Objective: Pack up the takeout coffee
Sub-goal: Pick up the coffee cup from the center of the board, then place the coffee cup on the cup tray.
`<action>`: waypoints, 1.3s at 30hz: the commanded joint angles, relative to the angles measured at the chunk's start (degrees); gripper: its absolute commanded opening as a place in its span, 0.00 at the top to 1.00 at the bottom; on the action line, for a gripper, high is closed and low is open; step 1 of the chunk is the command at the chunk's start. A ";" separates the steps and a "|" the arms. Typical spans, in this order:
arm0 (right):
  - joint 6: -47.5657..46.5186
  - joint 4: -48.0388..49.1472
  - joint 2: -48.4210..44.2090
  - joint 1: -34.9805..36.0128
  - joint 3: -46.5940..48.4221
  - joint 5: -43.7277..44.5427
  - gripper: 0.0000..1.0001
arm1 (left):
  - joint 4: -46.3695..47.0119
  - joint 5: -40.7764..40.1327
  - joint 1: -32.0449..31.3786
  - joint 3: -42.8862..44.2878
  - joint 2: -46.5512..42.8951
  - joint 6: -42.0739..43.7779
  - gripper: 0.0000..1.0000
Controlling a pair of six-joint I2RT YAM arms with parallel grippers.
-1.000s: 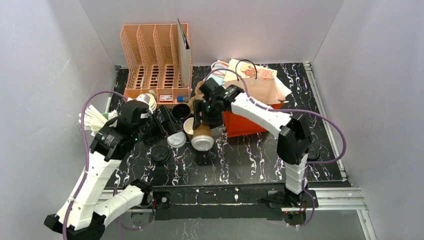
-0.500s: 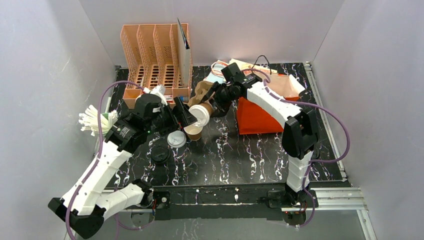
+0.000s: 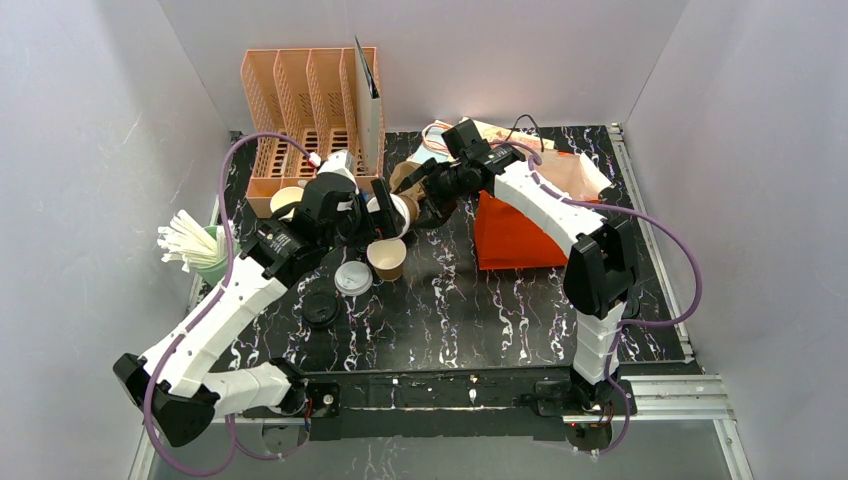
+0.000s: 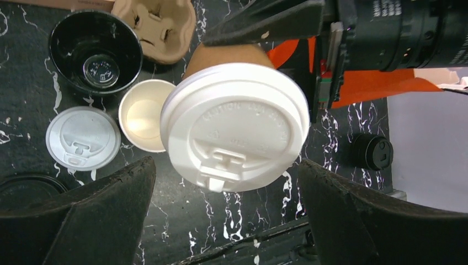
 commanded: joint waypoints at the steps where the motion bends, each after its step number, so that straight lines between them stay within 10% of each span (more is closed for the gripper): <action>1: 2.43 -0.20 -1.05 -0.09 0.18 -1.67 0.35 | 0.89 -2.03 -0.23 3.41 1.07 1.55 0.03; 15: 2.29 1.81 -2.15 -0.08 -2.55 -2.37 0.36 | 2.15 -0.65 -0.20 3.24 2.01 1.45 0.17; 39: 3.09 0.41 -3.15 -0.03 -2.29 -1.24 0.36 | 0.29 -5.78 -0.22 4.64 4.48 1.00 0.09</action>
